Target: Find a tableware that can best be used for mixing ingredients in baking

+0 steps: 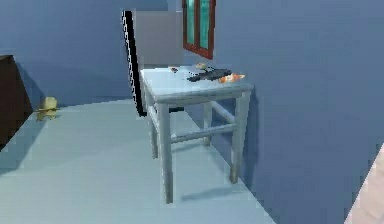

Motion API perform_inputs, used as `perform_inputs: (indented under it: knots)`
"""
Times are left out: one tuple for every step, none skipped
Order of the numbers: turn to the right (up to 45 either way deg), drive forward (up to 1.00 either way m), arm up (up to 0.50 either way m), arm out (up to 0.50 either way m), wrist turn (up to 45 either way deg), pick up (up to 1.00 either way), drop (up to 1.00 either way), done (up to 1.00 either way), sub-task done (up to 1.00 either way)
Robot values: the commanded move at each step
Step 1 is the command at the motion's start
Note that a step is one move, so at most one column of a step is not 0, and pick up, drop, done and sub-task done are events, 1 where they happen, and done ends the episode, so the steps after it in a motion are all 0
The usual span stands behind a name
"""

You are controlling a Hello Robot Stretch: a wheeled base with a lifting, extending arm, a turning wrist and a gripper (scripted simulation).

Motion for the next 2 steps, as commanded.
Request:
perform_inputs:
  knots:
    - [-39.0, 0.0, 0.0, 0.0, 0.0, 0.0, 0.0, 0.0, 0.0]
    - [0.0, 0.65, 0.0, 0.0, 0.0, 0.0, 0.0, 0.0, 0.0]
